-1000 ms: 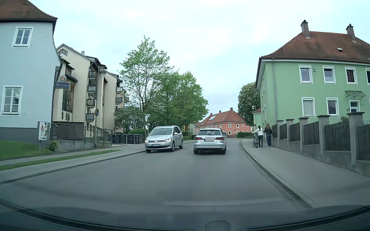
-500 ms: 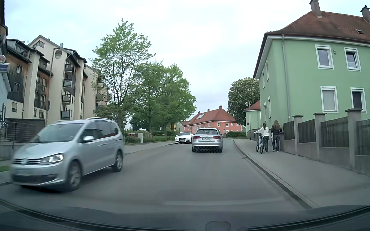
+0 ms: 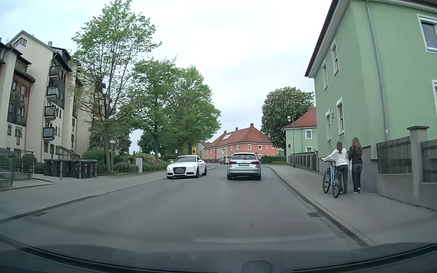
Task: Follow the waypoints while adhering to traffic rules and regulations
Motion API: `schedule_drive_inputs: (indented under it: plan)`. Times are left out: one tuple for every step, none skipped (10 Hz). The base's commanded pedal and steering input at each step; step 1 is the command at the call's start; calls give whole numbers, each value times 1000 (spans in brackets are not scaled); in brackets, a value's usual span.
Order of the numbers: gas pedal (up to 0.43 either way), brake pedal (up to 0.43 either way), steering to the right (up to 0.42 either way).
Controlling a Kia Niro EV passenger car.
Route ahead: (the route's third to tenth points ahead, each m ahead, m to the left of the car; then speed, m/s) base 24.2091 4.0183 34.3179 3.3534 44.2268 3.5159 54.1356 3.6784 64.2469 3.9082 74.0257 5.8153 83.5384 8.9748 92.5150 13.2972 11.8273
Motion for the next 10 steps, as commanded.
schedule_drive_inputs:
  plan:
    - [220,0,24]
    - [220,0,25]
    - [209,0,25]
    - [209,0,25]
    - [197,0,24]
    - [197,0,24]
    - [189,0,23]
    - [189,0,21]
    - [177,0,19]
    - [177,0,16]
